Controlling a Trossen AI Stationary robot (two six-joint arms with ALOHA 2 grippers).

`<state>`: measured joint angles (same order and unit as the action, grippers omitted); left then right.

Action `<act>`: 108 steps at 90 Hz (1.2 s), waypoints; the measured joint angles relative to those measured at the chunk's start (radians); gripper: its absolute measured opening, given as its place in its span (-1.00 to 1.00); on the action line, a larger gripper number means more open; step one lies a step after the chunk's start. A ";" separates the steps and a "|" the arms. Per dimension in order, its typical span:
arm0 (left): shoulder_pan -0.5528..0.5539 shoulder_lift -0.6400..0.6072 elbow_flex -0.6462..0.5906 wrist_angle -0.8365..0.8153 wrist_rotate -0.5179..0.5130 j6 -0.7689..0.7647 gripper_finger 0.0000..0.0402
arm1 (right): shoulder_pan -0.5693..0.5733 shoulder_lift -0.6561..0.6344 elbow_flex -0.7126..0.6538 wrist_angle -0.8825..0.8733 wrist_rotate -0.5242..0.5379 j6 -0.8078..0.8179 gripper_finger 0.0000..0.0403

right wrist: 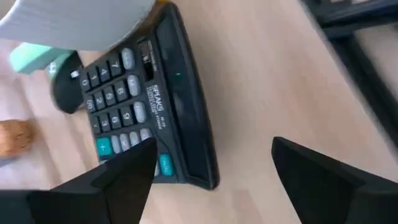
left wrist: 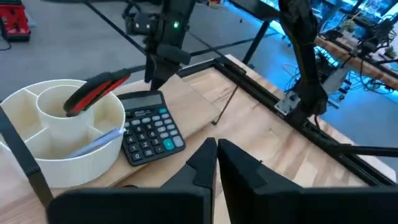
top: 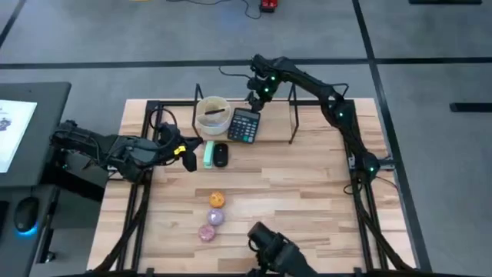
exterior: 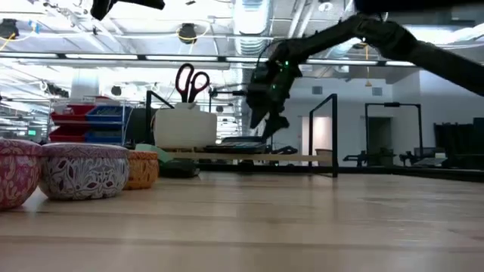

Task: Stock shelves
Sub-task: Remove the black calculator from the shelf

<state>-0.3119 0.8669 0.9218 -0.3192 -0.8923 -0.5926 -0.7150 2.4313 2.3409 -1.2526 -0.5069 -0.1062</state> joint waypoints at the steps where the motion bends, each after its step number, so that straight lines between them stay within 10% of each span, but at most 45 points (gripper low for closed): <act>1: 0.000 0.000 0.000 0.000 -0.001 0.000 -1.00 | -0.001 0.004 0.000 -0.001 -0.011 0.000 0.52; 39: 0.004 0.000 0.000 -0.002 -0.009 -0.005 -1.00 | 0.006 0.046 -0.007 0.014 -0.073 -0.005 0.40; 85: 0.004 0.000 0.000 -0.003 -0.009 -0.003 -1.00 | 0.008 0.043 -0.008 0.005 -0.095 -0.049 -0.89; 108: 0.004 -0.001 0.000 -0.004 -0.009 -0.003 -1.00 | -0.001 0.001 -0.007 -0.004 -0.074 -0.044 -0.94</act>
<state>-0.3077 0.8661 0.9218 -0.3228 -0.9015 -0.5958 -0.7164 2.4327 2.3337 -1.2561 -0.5813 -0.1501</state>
